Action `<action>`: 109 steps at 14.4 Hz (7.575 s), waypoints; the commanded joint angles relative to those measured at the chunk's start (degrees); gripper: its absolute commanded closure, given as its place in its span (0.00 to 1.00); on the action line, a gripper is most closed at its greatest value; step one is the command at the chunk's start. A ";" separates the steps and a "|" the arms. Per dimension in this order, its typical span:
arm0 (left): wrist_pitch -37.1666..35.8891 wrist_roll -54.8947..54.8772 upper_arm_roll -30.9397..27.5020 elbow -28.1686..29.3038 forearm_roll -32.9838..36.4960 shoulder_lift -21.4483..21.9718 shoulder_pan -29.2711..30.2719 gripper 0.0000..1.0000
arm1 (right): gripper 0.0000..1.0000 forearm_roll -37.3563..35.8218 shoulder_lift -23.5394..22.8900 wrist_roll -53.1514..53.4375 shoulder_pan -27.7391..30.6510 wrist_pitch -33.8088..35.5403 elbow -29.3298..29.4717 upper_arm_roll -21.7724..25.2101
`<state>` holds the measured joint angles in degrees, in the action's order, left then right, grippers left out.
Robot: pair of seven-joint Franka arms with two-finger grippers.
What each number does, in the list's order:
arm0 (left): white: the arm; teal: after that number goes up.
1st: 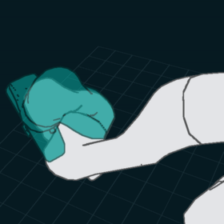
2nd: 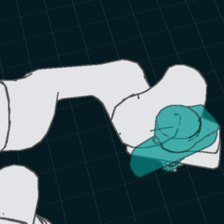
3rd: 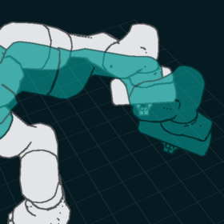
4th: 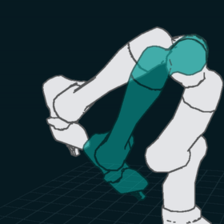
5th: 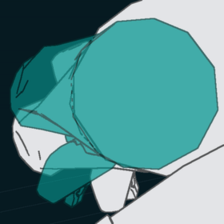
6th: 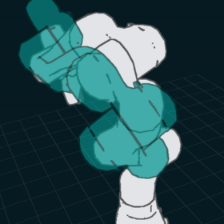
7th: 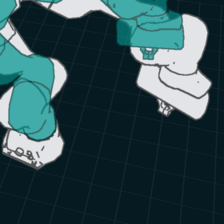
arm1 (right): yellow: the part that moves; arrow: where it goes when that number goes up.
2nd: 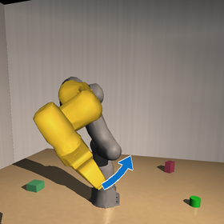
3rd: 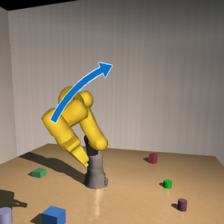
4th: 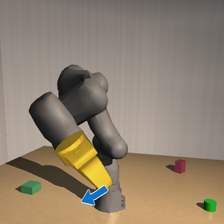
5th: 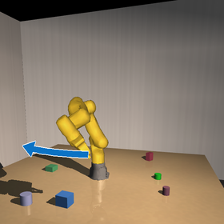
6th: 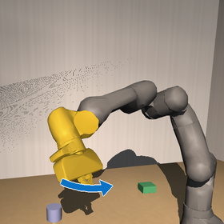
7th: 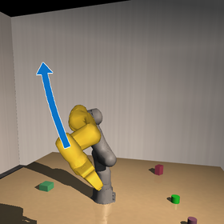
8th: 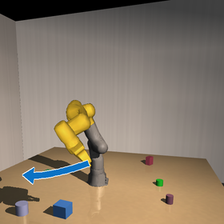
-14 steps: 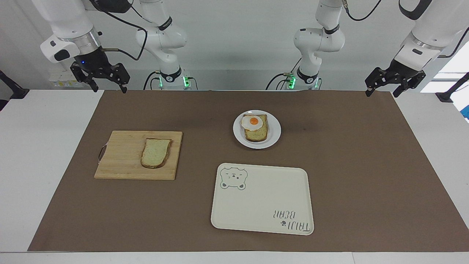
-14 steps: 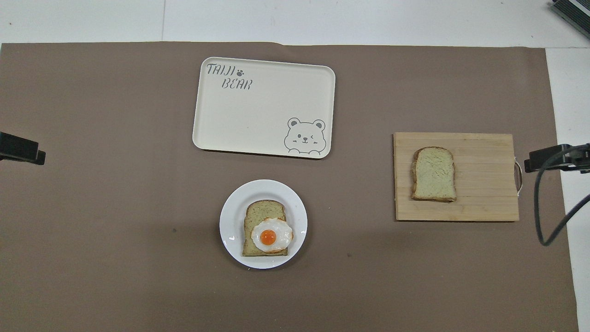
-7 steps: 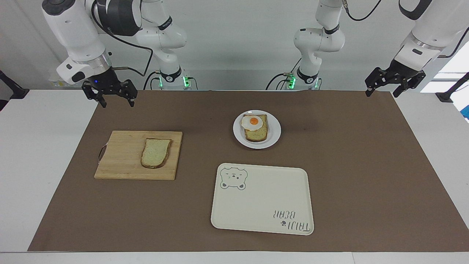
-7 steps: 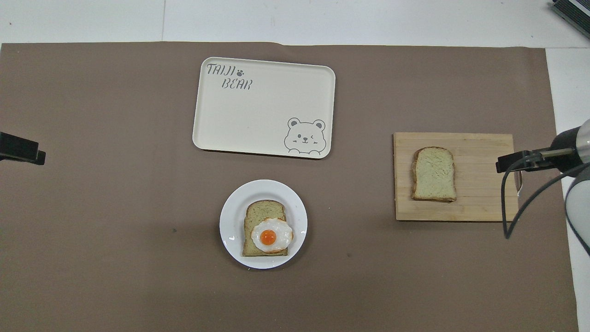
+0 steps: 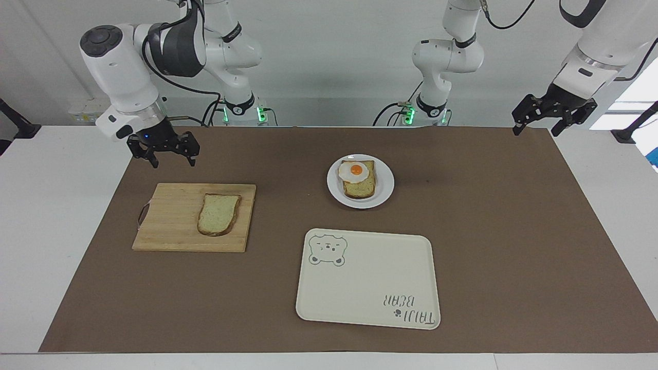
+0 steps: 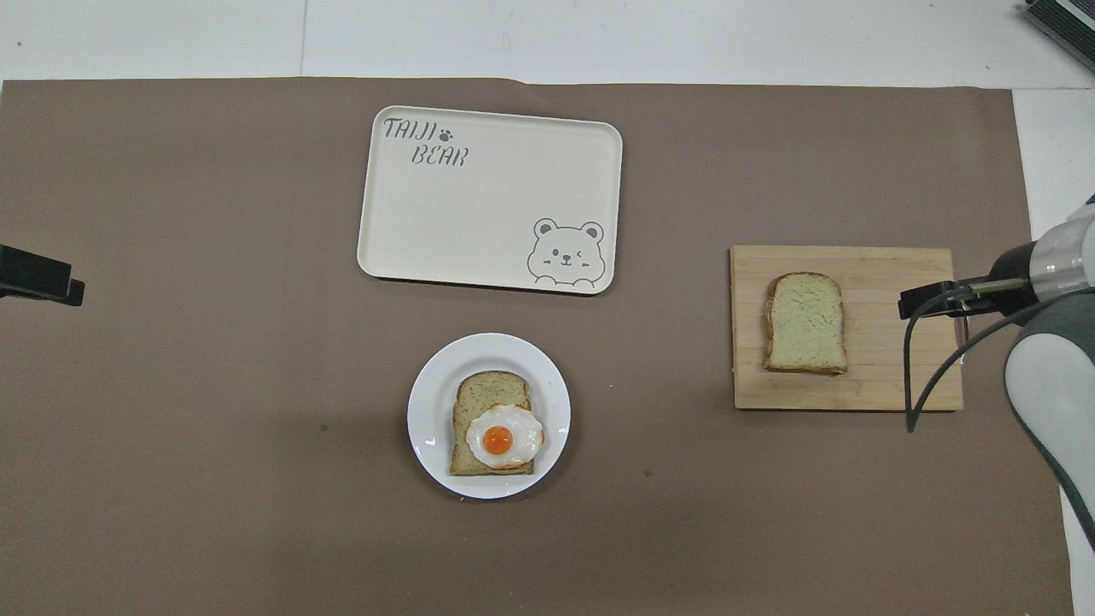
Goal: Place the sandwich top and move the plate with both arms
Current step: 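Reach the right gripper toward the bread slice on the cutting board, then grasp the bread slice edge with the right gripper, then carry the bread slice with the right gripper over the egg plate, then lay the bread slice onto the egg and open the right gripper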
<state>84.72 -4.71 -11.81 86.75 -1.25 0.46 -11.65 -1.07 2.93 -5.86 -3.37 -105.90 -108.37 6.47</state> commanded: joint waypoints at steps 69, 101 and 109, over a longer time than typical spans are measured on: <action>-0.17 0.49 -0.14 1.67 0.46 1.56 -0.31 0.00 | 1.00 23.48 -11.11 -10.75 3.28 -16.12 -8.37 0.03; -0.26 0.49 -0.14 1.67 0.46 1.56 -0.31 0.00 | 1.00 26.56 -13.11 32.31 -39.78 -20.91 -8.00 -1.64; -0.26 0.49 -0.14 1.67 0.46 1.56 -0.31 0.00 | 1.00 26.47 -17.34 30.38 -40.31 -25.22 -8.00 -1.64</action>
<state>84.72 -4.71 -11.81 86.80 -1.25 0.53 -11.65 23.88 -13.26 25.69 -43.89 -128.88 -116.16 4.94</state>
